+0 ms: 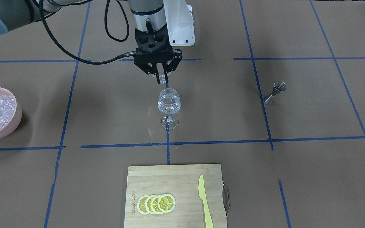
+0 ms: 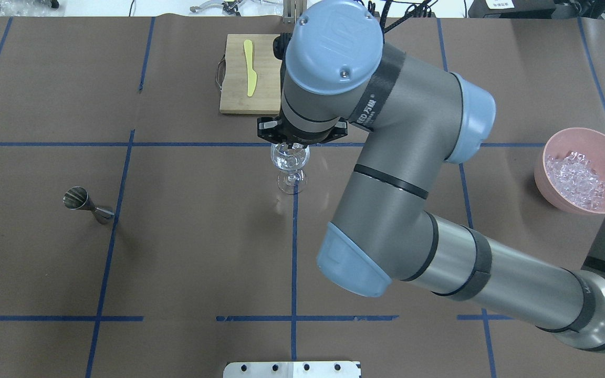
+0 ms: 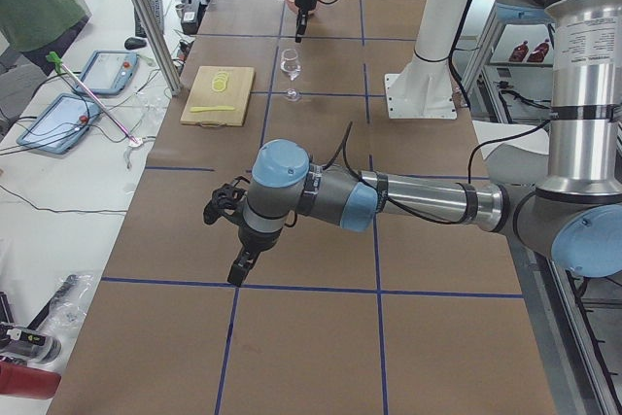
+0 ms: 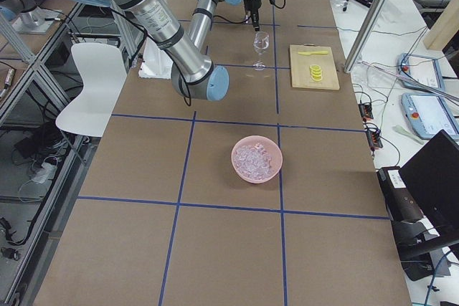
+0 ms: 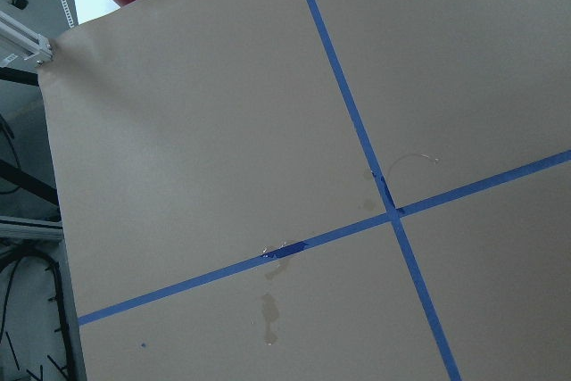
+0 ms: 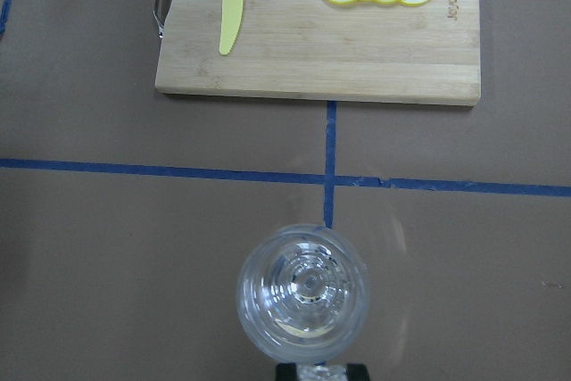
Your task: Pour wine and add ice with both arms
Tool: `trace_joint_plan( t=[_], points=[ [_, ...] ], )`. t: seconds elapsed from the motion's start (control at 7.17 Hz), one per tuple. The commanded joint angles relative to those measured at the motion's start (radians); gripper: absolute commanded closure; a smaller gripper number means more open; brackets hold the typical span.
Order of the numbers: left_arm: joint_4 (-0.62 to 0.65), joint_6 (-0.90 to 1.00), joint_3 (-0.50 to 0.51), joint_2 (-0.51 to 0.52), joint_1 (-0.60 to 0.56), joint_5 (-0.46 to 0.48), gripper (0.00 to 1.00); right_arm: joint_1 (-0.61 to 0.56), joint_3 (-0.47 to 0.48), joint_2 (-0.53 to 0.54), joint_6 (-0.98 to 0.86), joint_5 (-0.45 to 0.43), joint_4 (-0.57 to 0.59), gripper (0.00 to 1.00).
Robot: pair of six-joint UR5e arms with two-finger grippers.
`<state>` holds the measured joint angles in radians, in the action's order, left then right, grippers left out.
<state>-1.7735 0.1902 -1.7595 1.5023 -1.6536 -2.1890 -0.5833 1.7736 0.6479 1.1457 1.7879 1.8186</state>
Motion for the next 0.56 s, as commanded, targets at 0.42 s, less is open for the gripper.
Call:
trace_joint_plan(
  t=[0.42],
  points=[
    [0.002, 0.000, 0.002, -0.002, 0.000, 0.000, 0.00, 0.005, -0.131, -0.064, 0.006, -0.088, -0.028, 1.00]
  ],
)
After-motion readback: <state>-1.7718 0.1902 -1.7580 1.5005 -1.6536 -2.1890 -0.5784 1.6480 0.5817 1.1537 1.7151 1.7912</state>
